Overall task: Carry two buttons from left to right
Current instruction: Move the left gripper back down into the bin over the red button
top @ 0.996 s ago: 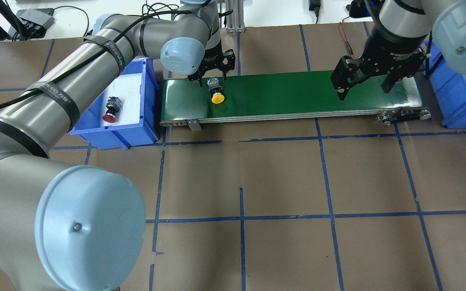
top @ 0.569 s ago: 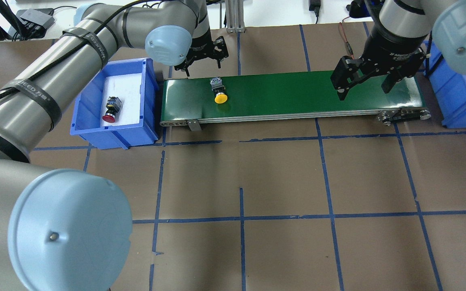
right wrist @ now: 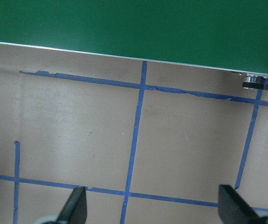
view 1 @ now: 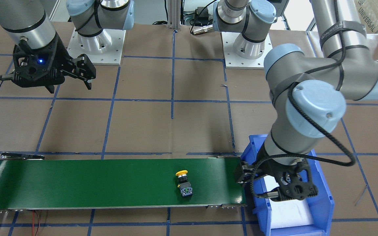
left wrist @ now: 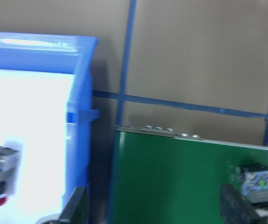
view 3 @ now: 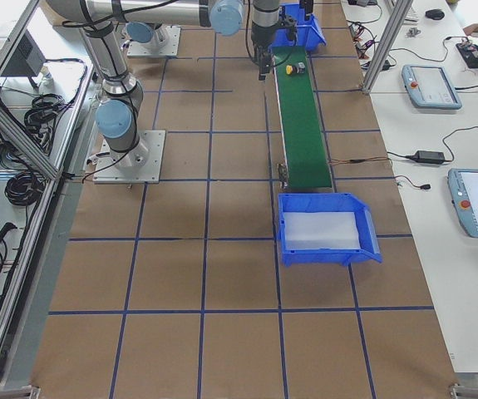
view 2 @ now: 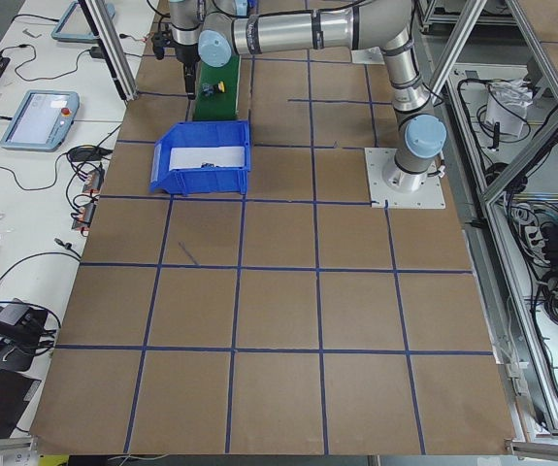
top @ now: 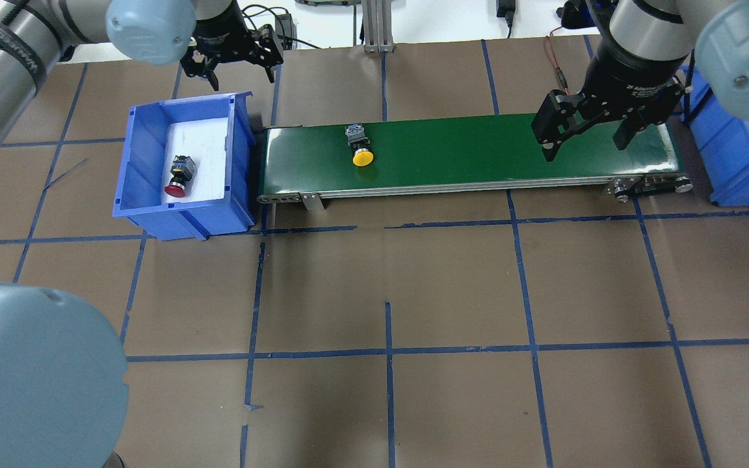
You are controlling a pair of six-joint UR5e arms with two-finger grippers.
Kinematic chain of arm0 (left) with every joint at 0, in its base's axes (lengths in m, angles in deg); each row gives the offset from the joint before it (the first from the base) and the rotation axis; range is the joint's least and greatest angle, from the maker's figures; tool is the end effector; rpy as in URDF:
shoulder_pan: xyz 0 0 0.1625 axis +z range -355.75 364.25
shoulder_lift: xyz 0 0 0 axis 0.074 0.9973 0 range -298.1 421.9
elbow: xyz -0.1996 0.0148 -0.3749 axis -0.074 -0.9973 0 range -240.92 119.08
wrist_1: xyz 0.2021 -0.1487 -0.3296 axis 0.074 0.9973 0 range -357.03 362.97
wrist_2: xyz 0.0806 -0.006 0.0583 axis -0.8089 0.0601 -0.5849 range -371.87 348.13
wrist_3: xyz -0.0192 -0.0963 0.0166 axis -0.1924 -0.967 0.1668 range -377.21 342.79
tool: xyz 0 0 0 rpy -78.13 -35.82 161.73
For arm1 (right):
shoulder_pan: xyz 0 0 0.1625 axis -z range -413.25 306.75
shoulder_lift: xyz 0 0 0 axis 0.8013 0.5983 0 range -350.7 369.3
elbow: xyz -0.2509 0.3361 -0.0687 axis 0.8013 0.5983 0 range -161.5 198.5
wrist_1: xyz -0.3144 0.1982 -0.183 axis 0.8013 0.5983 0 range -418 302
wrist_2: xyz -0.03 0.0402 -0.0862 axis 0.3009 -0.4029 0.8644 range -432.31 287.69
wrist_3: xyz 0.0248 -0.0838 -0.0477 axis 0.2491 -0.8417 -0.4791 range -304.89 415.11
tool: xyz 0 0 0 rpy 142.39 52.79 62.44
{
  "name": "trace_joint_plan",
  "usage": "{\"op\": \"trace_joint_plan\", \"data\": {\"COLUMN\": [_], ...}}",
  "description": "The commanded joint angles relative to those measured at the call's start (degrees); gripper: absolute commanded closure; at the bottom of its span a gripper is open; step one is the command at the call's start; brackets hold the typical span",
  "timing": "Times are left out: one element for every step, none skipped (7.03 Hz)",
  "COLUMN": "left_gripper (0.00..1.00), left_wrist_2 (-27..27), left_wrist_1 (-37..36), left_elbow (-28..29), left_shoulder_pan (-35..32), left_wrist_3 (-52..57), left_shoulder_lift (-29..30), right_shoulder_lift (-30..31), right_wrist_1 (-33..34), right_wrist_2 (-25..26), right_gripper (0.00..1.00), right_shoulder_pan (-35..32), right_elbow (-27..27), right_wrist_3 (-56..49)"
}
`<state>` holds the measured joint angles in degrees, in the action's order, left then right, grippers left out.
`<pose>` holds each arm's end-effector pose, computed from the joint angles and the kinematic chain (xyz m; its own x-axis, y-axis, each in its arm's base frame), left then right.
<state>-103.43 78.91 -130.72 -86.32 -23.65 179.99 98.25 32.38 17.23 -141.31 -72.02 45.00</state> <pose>-0.1375 -0.6970 0.3953 -0.9944 -0.1046 -0.0148 -0.1024 0.9887 -0.1099 0.1172 -0.5018 0.4750 -0.9898 -0.1419 -0.0117 -0.1421 0.9897 0.0192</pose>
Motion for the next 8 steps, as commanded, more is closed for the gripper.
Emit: {"op": "trace_joint_plan", "data": {"left_gripper": [0.0, 0.0, 0.0, 0.0, 0.0, 0.0, 0.02, 0.06], "left_wrist_2": [-0.1, -0.5, -0.5, 0.0, 0.3, 0.4, 0.3, 0.2], "left_wrist_1": [1.9, 1.9, 1.8, 1.1, -0.2, -0.8, -1.0, -1.0], "left_elbow": [-0.9, -2.3, -3.9, -6.2, -7.5, -8.2, -8.3, -8.3], "left_shoulder_pan": [4.5, 5.4, 6.3, 7.8, 10.0, 11.1, 11.1, 11.0], "left_wrist_3": [8.4, 11.9, 13.2, 14.3, 15.9, 16.7, 16.6, 16.6], "left_shoulder_lift": [-1.9, -2.7, -3.5, -4.1, -3.7, -2.8, -2.3, -1.5], "right_shoulder_lift": [0.0, 0.0, 0.0, 0.0, 0.0, 0.0, 0.0, 0.0], "right_wrist_1": [0.0, 0.0, 0.0, 0.0, 0.0, 0.0, 0.0, 0.0], "right_wrist_2": [-0.1, 0.0, 0.0, -0.1, -0.1, 0.0, 0.0, -0.1], "right_gripper": [0.0, 0.0, 0.0, 0.0, 0.0, 0.0, 0.0, 0.0], "right_shoulder_pan": [0.0, 0.0, 0.0, 0.0, 0.0, 0.0, 0.0, 0.0], "right_elbow": [0.0, 0.0, 0.0, 0.0, 0.0, 0.0, 0.0, 0.0], "right_wrist_3": [0.1, 0.1, 0.1, 0.1, 0.1, 0.1, 0.1, 0.1]}}
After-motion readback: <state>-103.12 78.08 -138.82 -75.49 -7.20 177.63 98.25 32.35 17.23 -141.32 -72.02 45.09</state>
